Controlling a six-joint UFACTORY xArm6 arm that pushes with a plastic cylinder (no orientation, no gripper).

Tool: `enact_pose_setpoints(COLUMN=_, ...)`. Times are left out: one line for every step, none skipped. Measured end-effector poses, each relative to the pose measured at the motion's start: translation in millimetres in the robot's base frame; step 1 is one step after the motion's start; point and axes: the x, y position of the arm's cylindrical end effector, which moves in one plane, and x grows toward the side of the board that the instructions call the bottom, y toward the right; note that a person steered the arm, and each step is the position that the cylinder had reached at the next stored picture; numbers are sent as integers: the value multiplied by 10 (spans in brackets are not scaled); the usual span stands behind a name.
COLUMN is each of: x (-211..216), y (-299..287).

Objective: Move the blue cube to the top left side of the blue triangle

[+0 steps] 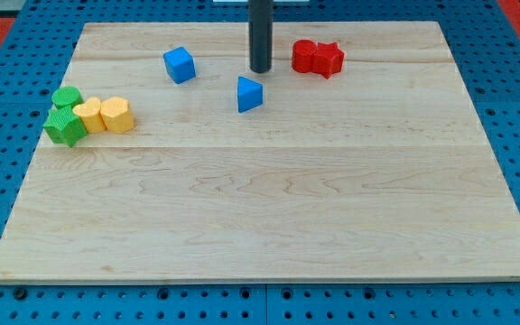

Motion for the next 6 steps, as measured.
enact_pose_setpoints(x=-273, y=-672)
enact_pose_setpoints(x=-79, y=-1392)
enact_pose_setpoints(x=314, y=-826)
enact_pose_setpoints(x=223, y=-512)
enact_pose_setpoints(x=97, y=-406)
enact_pose_setpoints(x=96, y=-216)
